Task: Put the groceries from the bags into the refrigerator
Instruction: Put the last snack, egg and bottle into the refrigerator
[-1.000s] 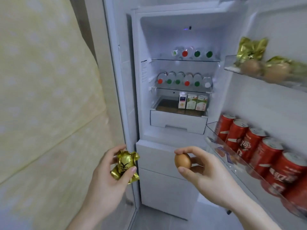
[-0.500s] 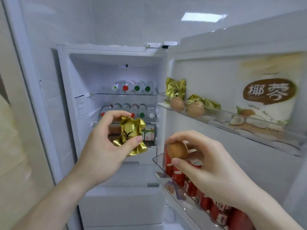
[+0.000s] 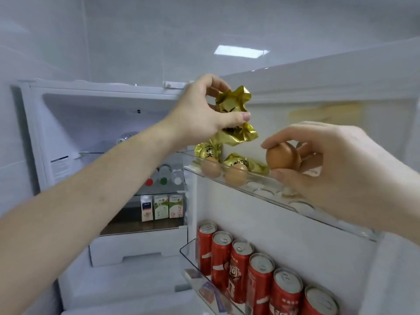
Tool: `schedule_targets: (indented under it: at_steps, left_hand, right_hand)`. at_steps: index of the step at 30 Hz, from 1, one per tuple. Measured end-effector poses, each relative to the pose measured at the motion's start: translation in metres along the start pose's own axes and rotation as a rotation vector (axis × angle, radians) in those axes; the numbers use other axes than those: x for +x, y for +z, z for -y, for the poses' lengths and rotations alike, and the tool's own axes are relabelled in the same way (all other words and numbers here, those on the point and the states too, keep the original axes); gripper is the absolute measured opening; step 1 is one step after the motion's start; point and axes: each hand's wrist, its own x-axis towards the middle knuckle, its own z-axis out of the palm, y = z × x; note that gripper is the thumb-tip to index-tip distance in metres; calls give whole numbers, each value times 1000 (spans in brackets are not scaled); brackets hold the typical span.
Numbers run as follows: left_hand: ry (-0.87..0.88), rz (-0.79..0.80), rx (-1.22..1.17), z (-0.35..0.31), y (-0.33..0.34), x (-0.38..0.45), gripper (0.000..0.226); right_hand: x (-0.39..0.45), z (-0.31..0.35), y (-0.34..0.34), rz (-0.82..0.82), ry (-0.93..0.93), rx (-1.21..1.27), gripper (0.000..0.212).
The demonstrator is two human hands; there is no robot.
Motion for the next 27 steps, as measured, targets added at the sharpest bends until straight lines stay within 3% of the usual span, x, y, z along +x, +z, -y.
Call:
schedule_targets:
  at_steps: [7, 14, 27]
  left_hand:
    - [18, 338, 141, 2, 39, 35, 64]
    - [14, 511, 214, 6, 63, 43, 62]
    - [83, 503, 349, 16, 77, 37, 68]
  right_hand:
    - [15, -6, -29, 61, 163, -140, 34]
    - [18, -11, -21, 173, 200, -183, 34]
    - [20, -17, -17, 208, 199, -162, 29]
